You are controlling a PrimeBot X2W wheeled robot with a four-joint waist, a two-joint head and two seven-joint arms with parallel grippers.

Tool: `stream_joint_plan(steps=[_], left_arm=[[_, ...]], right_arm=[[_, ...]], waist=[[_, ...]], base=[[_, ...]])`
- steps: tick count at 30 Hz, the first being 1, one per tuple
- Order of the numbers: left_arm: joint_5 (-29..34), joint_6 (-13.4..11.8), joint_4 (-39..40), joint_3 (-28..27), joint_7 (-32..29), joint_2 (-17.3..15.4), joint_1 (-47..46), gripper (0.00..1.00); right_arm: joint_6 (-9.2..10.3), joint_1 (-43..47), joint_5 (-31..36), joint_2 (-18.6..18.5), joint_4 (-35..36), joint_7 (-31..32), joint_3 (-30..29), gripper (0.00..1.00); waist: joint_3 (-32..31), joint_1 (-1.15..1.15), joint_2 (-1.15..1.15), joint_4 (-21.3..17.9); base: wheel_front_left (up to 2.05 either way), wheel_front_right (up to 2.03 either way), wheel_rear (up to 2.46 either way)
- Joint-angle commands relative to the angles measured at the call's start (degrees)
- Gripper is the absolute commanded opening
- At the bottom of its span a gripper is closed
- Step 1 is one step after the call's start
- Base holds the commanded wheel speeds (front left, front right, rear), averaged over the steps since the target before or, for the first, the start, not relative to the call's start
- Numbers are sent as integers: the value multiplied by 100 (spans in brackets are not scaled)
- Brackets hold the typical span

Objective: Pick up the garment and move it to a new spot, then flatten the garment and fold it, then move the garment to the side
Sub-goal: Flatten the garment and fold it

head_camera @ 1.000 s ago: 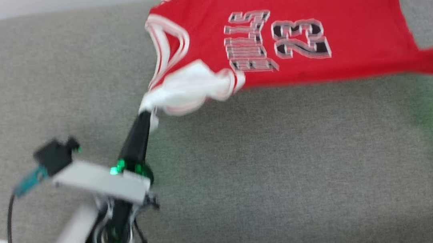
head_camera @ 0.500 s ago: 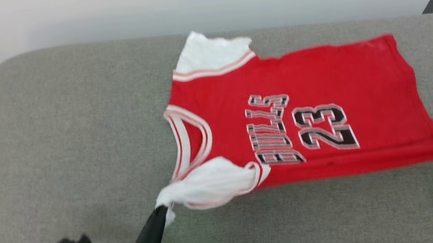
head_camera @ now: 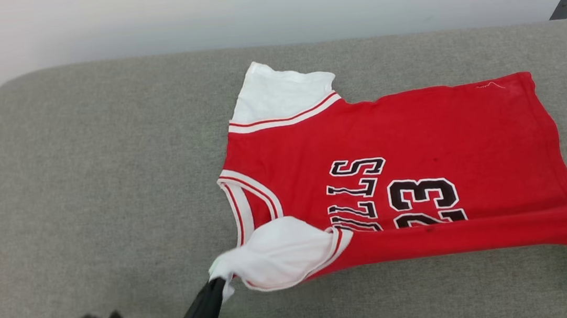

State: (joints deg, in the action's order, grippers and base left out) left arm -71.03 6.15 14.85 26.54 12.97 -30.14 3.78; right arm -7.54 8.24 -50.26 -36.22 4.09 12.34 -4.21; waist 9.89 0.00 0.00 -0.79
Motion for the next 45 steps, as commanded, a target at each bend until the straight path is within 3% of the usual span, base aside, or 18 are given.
stream_joint_plan(steps=[1, 6, 13, 18, 25, 32, 33, 34, 35, 36, 37, 41, 45], left_arm=[[74, -32, -78, 20, -42, 6, -156, 0], [269, -19, -594, 226, -363, 175, -947, 0], [313, 56, -1671, 285, -387, 605, -1978, 0], [598, 95, -2590, 425, -256, 854, -2523, 0], [1306, -50, -3929, 748, -74, 1098, -3109, 0], [1593, 24, -4716, 894, 72, 1235, -3306, 0], [1594, 35, -4759, 891, 85, 1247, -3326, 4], [1586, 46, -4769, 881, 107, 1256, -3340, 30], [1582, 67, -4764, 868, 128, 1249, -3346, 87], [1599, 80, -4750, 872, 136, 1217, -3346, 100], [1604, 77, -4720, 884, 144, 1184, -3332, 100], [1637, 109, -4447, 952, 41, 944, -3327, 100], [1700, -16, -3977, 985, -371, 448, -3318, 100]], right_arm=[[9, -123, 97, 53, 47, 75, -72, 0], [9, -653, 335, 384, 21, 515, -111, 0], [8, -1434, 403, 605, -626, 870, -83, 0], [8, -1833, 446, 724, -1122, 812, -63, 0], [8, -2240, 550, 809, -1712, 660, 343, 0], [8, -2382, 531, 757, -2171, 422, 676, 0], [8, -2389, 526, 747, -2209, 371, 724, 0], [8, -2393, 511, 735, -2221, 309, 775, 0], [8, -2391, 479, 730, -2230, 236, 799, 29], [8, -2383, 468, 723, -2243, 162, 807, 79], [8, -2364, 448, 714, -2254, 91, 815, 100], [8, -2225, 406, 694, -2274, -105, 832, 100], [8, -2122, 385, 729, -2280, -280, 671, 100]], waist=[[24, 0, 0, 18], [191, 0, 0, 14], [474, 0, 0, 52], [756, 0, 0, 66], [1032, 0, 0, 71], [1008, 0, 0, 112], [973, 0, 0, 115], [930, 0, 0, 116], [881, 0, 0, 117], [821, 0, 0, 116], [748, 0, 0, 114], [435, 0, 0, 105], [110, 0, 0, 103]], base=[[0, 0, 0], [0, 0, 0], [0, 0, 0], [0, 0, 0], [0, 0, 0], [0, 0, 0], [0, 0, 0], [0, 0, 0], [0, 0, 0], [0, 0, 0], [0, 0, 0], [0, 0, 0], [0, 0, 0]])
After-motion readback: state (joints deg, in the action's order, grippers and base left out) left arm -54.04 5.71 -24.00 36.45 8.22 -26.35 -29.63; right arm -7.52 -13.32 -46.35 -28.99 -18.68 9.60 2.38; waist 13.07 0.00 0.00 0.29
